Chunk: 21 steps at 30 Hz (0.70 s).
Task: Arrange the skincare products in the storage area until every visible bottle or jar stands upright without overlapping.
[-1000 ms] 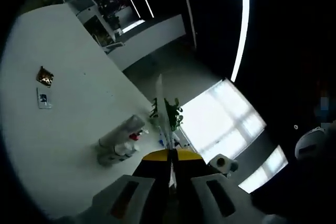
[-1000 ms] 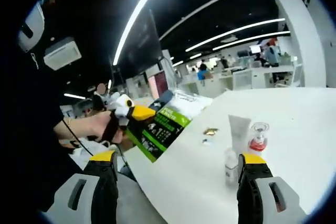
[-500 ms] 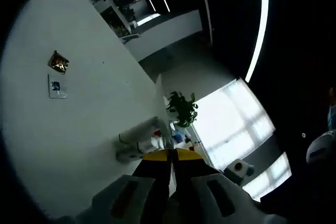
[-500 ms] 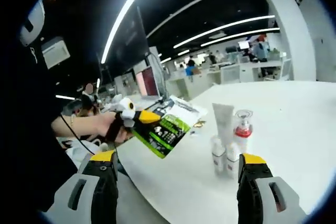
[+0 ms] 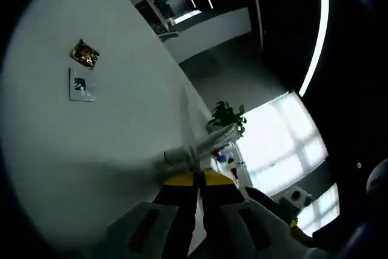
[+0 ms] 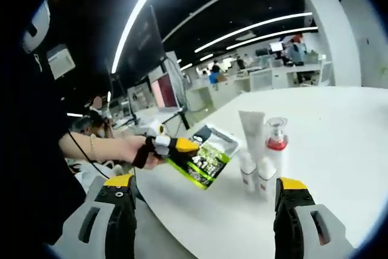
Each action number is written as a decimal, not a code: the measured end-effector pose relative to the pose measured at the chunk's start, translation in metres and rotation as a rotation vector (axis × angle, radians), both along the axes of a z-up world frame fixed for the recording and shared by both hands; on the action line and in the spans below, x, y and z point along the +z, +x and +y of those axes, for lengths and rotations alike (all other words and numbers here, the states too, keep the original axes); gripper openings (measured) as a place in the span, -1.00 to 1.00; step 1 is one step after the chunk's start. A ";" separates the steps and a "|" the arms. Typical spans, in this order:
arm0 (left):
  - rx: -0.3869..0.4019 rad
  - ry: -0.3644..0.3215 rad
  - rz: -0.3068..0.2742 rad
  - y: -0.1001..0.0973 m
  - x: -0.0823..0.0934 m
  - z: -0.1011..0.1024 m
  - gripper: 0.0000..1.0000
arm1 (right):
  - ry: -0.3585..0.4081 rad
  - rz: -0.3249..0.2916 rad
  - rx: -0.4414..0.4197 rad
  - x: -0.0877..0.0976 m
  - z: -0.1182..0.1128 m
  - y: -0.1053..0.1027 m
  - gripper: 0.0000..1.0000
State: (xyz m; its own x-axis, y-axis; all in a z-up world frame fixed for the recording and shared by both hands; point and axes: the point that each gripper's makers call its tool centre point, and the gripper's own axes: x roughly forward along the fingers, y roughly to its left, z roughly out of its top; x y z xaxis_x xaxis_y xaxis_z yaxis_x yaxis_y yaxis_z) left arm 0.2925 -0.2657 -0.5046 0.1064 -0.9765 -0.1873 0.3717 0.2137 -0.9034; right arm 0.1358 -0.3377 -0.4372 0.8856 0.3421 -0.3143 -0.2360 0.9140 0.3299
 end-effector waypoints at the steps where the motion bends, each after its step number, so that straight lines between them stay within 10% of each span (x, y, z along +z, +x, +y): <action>1: 0.014 -0.001 0.012 0.002 -0.003 -0.001 -1.00 | 0.003 0.006 0.001 -0.002 0.001 0.001 0.99; 14: 0.030 0.070 0.054 0.028 -0.051 -0.015 -1.00 | 0.013 0.027 0.003 -0.008 0.002 0.007 0.99; 21: 0.023 0.112 0.065 0.007 -0.055 -0.025 -1.00 | 0.017 0.040 0.003 -0.011 0.001 0.008 0.99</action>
